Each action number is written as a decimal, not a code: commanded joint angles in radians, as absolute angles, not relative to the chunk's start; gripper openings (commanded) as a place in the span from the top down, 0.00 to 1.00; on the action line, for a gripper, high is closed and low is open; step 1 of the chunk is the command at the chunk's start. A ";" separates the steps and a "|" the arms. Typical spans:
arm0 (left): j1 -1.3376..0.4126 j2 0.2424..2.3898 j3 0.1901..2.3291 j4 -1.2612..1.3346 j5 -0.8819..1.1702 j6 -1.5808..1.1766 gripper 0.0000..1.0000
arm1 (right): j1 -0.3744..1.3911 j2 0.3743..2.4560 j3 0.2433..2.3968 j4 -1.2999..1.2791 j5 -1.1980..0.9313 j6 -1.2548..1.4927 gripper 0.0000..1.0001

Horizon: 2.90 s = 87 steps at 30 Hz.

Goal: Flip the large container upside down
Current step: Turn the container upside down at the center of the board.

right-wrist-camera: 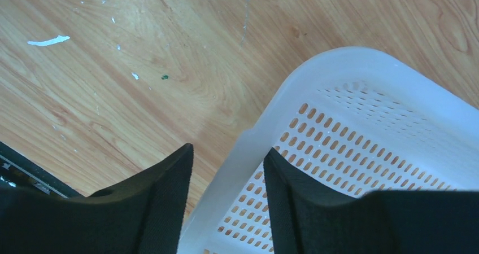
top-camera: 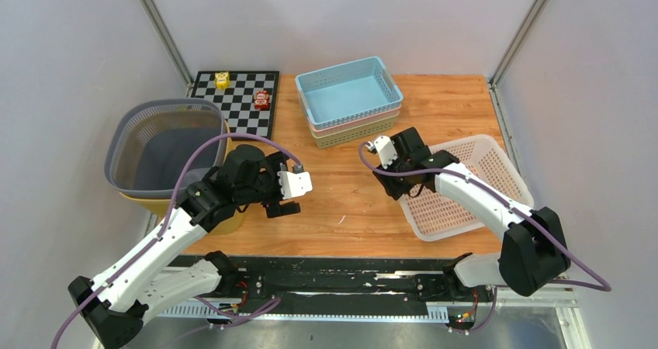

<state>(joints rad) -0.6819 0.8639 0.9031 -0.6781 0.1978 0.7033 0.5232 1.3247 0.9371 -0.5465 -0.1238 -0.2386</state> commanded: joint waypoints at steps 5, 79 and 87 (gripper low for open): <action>-0.677 0.861 0.886 -0.658 0.210 0.696 0.00 | 0.562 1.316 0.919 -0.576 0.066 -0.312 0.37; -0.677 1.117 1.327 -0.820 0.706 0.932 0.00 | 0.600 1.264 1.698 -1.403 -0.471 -0.579 0.97; -0.677 1.151 1.368 -0.818 0.760 0.902 0.00 | 0.659 1.295 1.778 -1.428 -0.562 -0.615 0.97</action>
<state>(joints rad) -0.6819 1.1370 1.3357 -0.8165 0.7055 0.9298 0.6167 1.2881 1.7359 -1.3994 -0.4988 -0.5682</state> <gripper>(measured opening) 0.997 0.208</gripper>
